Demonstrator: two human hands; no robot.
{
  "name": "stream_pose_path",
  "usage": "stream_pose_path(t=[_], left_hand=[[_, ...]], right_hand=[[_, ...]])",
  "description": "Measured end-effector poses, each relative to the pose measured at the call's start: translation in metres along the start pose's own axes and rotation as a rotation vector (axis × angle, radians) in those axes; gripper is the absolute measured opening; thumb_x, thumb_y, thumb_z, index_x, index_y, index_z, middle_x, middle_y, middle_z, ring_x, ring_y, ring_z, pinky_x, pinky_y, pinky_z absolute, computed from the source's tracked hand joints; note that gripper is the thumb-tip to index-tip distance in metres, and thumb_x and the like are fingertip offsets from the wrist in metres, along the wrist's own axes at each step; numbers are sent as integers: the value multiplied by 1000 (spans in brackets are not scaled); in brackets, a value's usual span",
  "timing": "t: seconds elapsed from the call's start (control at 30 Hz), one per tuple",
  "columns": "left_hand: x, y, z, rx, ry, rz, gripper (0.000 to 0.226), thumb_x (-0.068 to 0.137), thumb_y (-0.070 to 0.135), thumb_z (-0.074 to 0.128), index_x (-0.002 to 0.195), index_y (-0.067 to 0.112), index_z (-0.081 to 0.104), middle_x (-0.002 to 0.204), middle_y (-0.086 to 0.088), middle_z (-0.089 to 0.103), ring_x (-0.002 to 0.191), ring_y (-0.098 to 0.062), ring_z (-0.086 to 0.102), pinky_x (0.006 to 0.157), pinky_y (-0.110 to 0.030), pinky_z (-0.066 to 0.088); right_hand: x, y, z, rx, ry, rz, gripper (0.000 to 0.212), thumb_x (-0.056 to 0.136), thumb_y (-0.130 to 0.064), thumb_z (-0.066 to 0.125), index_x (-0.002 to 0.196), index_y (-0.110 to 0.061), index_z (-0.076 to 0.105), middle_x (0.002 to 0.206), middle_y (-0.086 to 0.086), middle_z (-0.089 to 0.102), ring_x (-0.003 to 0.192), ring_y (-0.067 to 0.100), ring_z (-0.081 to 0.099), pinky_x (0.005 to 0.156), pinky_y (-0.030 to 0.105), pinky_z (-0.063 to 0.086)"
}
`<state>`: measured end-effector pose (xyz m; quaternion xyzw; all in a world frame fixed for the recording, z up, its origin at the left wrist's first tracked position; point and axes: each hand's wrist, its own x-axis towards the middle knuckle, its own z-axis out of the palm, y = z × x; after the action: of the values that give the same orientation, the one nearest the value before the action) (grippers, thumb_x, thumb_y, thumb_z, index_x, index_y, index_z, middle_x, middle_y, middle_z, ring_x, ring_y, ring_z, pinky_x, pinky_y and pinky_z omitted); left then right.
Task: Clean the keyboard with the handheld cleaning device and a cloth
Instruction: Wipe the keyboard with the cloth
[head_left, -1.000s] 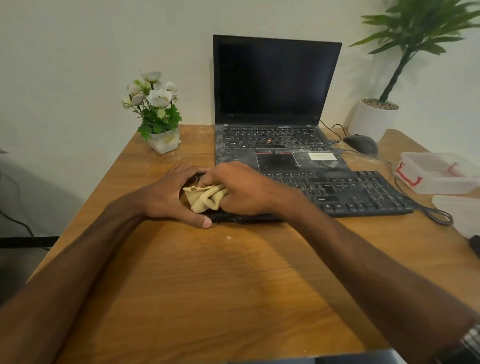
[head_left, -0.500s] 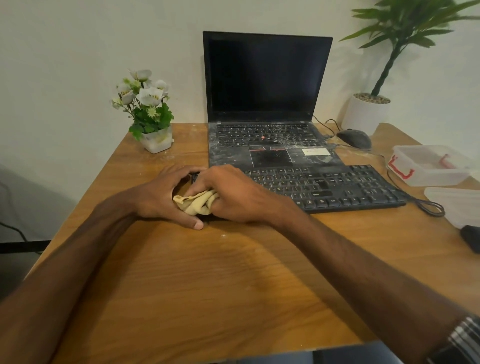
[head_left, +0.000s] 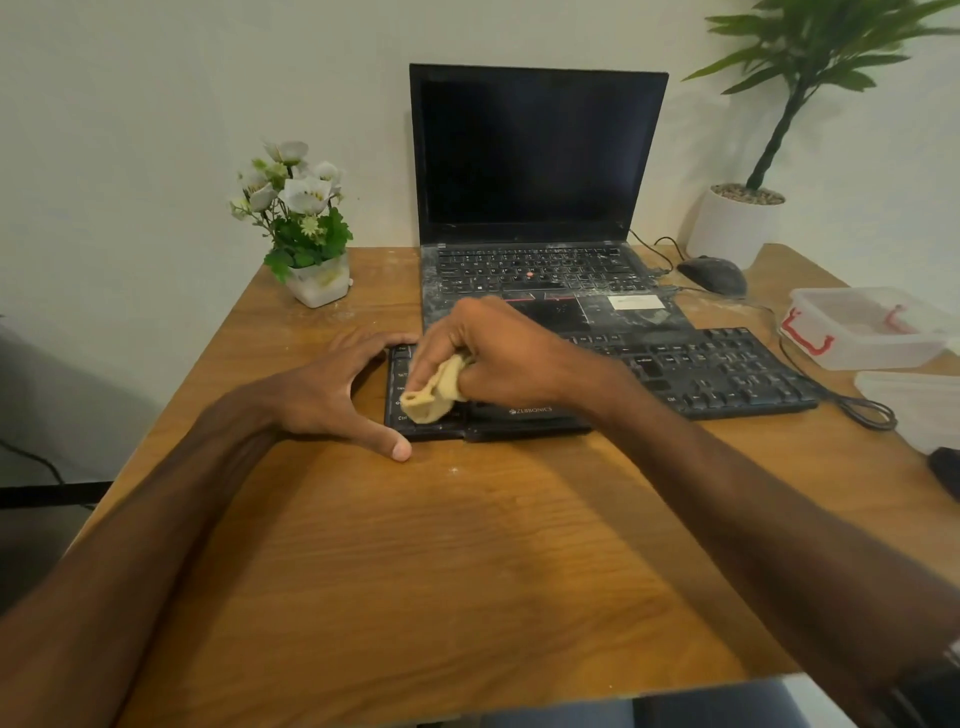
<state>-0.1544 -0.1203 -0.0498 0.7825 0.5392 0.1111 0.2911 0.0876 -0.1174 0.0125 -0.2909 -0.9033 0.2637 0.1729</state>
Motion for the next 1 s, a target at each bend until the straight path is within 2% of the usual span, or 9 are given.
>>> stream_pose_path(t=[0.1,0.13,0.23,0.27,0.37,0.53,0.63,0.77,1.0], left_hand=[[1,-6,1,8,26,24,133,37,89,85,152,50,29,153,19,30,144,-11,28,123,-50,30],[1,-6,1,7,27,28,133,37,88,85,152,53,28,154,19,29,144,-11,28,124,-51,29],[0,-3,0,-10,12,24,125,35,88,86,142,69,23,157,20,24,147,-9,23,124,-46,26],[0,-4,-1,-13,14,22,126,36,86,87,144,69,24,158,20,24,147,-9,23,124,-45,27],[0,-3,-1,-22,30,15,133,38,82,90,153,59,27,156,21,27,145,-8,27,122,-43,31],[-3,0,0,-18,27,5,132,40,83,86,154,56,26,151,23,27,142,-6,27,118,-39,33],[-4,3,0,-10,27,-3,135,37,87,83,155,56,25,151,23,26,140,-5,25,115,-37,31],[-3,3,1,3,26,-8,133,40,83,83,156,54,24,152,23,25,140,-3,22,115,-38,29],[-2,2,1,-3,31,1,129,41,82,85,153,57,25,149,24,26,139,-3,25,115,-35,30]], right_hand=[[11,-5,20,11,15,-70,38,76,10,71,102,-16,80,107,-3,77,100,4,70,89,24,57],[12,-4,24,10,14,-79,39,74,12,70,102,-14,80,107,-3,78,101,4,70,90,24,57],[7,6,22,56,19,-53,41,72,14,68,100,-13,81,105,-2,78,99,3,71,87,18,56],[4,9,20,73,18,-37,42,72,15,67,99,-13,81,104,-3,78,99,2,71,86,17,56],[-11,18,9,88,10,2,41,72,17,65,96,-12,81,105,-3,78,104,1,70,91,25,58],[-38,32,-6,109,25,73,42,70,20,63,94,-9,81,103,-3,78,107,0,69,94,30,58],[-46,36,-16,69,17,103,44,69,20,62,90,-12,82,98,-5,79,103,0,70,91,32,59],[-39,30,-20,44,51,106,39,74,13,69,90,-19,82,95,-7,79,94,10,74,78,43,62],[-45,39,-8,65,107,72,33,74,17,69,93,-8,81,101,-1,78,101,5,72,86,34,61]])
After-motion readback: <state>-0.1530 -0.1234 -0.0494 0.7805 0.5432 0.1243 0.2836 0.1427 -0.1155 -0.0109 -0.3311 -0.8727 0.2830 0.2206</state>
